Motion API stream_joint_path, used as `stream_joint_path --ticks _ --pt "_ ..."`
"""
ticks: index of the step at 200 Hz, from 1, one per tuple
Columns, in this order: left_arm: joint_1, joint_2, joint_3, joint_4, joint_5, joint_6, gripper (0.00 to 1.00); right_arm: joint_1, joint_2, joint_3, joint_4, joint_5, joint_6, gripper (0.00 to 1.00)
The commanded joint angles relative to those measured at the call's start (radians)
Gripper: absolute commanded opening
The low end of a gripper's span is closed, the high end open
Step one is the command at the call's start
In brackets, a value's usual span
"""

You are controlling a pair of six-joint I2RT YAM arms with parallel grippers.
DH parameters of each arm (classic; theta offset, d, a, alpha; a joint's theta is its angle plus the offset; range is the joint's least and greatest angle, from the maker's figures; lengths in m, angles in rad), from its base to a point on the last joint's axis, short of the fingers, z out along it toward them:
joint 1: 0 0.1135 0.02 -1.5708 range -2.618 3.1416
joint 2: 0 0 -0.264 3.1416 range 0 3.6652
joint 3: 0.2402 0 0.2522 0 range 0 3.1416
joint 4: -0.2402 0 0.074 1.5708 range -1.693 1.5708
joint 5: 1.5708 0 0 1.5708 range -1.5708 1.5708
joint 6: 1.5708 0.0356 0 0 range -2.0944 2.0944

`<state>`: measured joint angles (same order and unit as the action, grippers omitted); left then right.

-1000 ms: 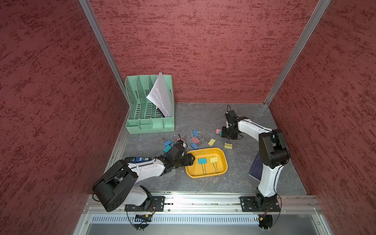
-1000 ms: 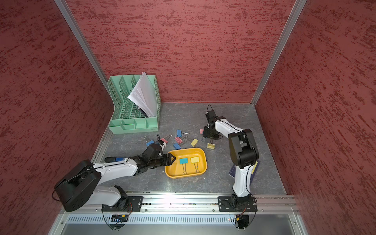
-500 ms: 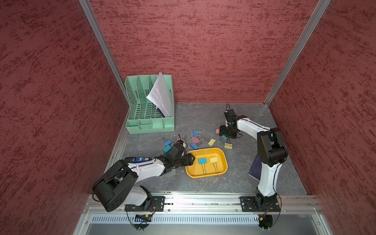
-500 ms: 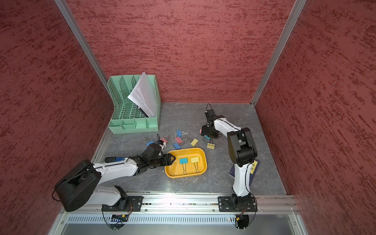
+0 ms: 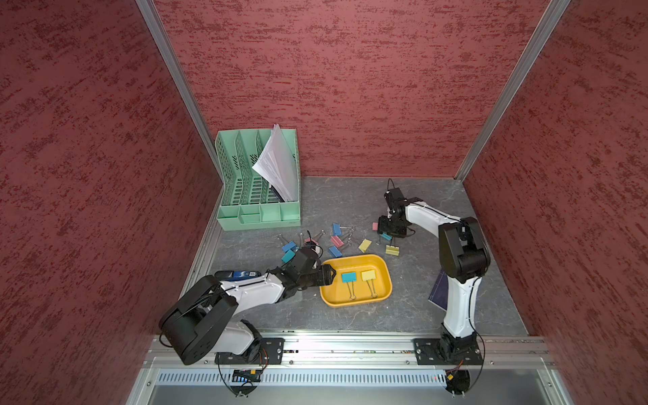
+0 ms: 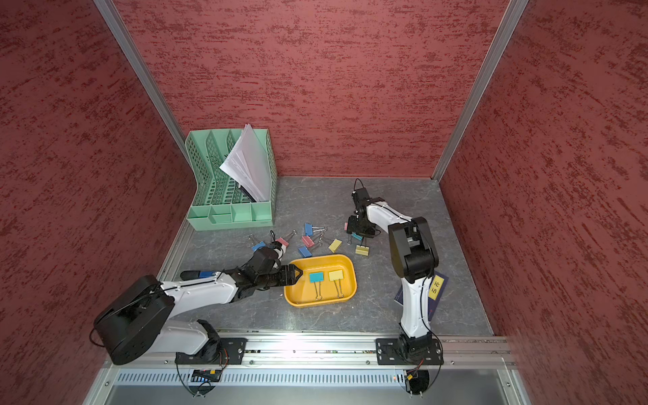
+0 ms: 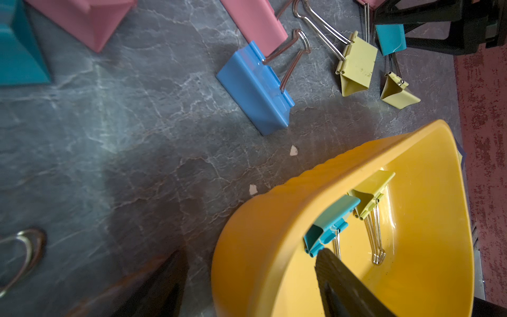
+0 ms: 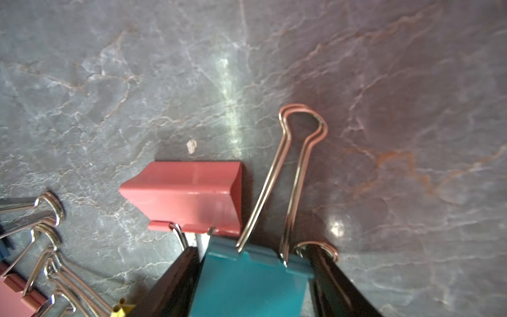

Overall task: Put the binder clips in the storage box
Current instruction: Pick up the binder clip at the center of the board.

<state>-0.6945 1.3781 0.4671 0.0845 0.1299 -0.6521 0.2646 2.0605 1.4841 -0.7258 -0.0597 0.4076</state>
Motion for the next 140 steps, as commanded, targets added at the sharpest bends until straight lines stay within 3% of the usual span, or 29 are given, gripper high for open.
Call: stream_joint_path --ticks 1,50,92,120,140 --pt "0.013 0.016 -0.03 -0.05 -0.019 0.019 0.78 -0.006 0.025 0.005 -0.003 0.029 -0.001 0.59" --pt "0.014 0.021 -0.03 -0.048 -0.019 0.019 0.78 -0.007 -0.038 0.001 0.0 0.056 -0.02 0.53" --pt "0.014 0.027 -0.029 -0.047 -0.016 0.019 0.78 0.005 -0.216 -0.014 -0.019 0.02 -0.067 0.51" --pt "0.014 0.038 -0.025 -0.037 -0.01 0.013 0.78 0.072 -0.322 -0.049 -0.077 -0.007 -0.097 0.5" --pt "0.012 0.04 -0.025 -0.032 -0.009 0.009 0.78 0.184 -0.43 -0.132 -0.106 -0.007 -0.093 0.5"
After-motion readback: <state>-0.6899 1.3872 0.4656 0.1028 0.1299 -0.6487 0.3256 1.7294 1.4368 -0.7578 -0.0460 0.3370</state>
